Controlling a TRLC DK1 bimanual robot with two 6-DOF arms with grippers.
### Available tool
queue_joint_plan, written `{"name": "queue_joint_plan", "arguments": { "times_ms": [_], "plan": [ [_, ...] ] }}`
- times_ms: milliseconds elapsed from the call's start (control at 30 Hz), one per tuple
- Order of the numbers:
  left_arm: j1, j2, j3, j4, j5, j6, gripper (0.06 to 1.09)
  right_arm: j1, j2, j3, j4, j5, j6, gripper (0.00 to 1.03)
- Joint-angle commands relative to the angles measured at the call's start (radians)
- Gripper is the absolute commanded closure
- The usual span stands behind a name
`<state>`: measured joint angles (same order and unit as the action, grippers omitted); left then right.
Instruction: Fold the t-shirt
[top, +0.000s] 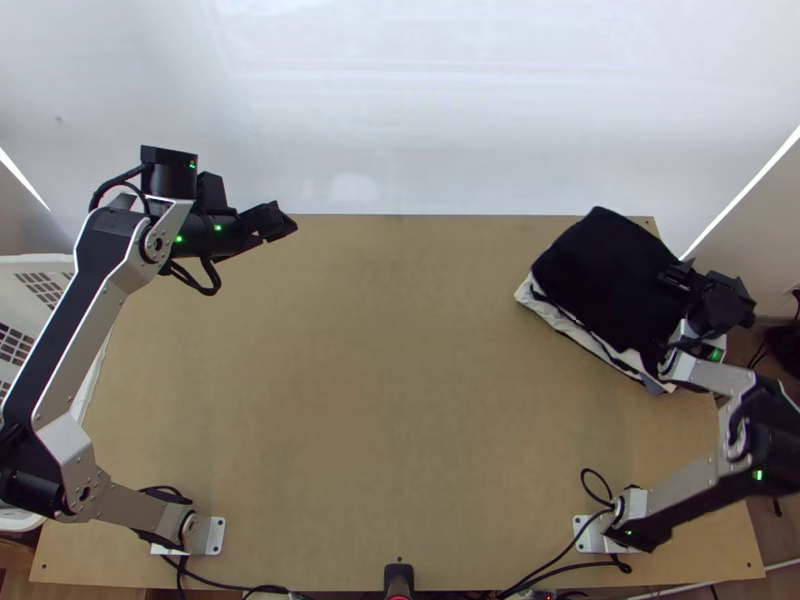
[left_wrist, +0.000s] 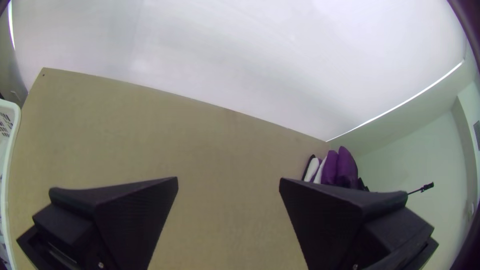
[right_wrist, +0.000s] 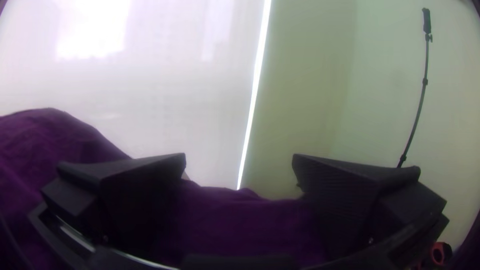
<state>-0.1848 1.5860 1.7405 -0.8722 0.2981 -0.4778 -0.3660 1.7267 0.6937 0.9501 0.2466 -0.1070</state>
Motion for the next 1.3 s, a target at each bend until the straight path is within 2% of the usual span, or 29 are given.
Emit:
{"name": "queue_joint_plan", "arguments": {
  "times_ms": [0, 267, 367, 400, 433, 500, 633, 767, 833, 1100, 1200, 1267],
  "plan": [
    [0.004, 0.000, 0.002, 0.006, 0.003, -0.001, 0.10, 0.095, -0.240, 0.010, 0.039, -0.006, 0.010, 0.04],
    [0.021, -0.012, -0.001, 0.004, 0.003, -0.001, 0.10, 0.203, -0.227, 0.098, 0.038, 0.000, 0.009, 0.04],
    [0.047, -0.024, -0.002, 0.016, -0.005, 0.001, 0.10, 0.240, -0.265, 0.101, 0.026, -0.001, 0.050, 0.04],
    [0.051, -0.032, -0.010, 0.042, -0.033, 0.001, 0.10, 0.262, -0.303, 0.098, 0.016, 0.000, 0.052, 0.04],
    [0.051, -0.050, -0.024, 0.087, -0.073, 0.008, 0.10, 0.289, -0.355, 0.092, 0.012, 0.002, 0.050, 0.04],
    [0.061, -0.080, -0.032, 0.148, -0.086, 0.011, 0.10, 0.345, -0.457, 0.092, 0.010, 0.000, 0.021, 0.04],
    [0.064, -0.159, -0.065, 0.329, -0.229, 0.045, 0.10, 0.432, -0.627, 0.133, 0.012, 0.000, -0.129, 0.04],
    [0.064, -0.316, -0.199, 0.533, -0.315, 0.067, 0.10, 0.446, -0.823, 0.096, 0.013, 0.000, 0.027, 0.04],
    [0.068, -0.409, -0.306, 0.642, -0.369, 0.085, 0.10, 0.446, -0.931, 0.067, 0.012, 0.000, 0.067, 0.04],
    [0.243, -0.796, -0.705, 1.004, -0.482, 0.220, 0.10, 0.460, -1.139, 0.006, 0.015, -0.052, 0.036, 0.04],
    [0.281, -0.940, -0.834, 1.162, -0.496, 0.324, 0.10, 0.475, -1.214, -0.034, 0.018, -0.153, 0.041, 0.04],
    [0.289, -1.011, -0.878, 1.173, -0.498, 0.369, 0.10, 0.487, -1.273, -0.069, 0.019, -0.221, 0.044, 0.04]
  ]
}}
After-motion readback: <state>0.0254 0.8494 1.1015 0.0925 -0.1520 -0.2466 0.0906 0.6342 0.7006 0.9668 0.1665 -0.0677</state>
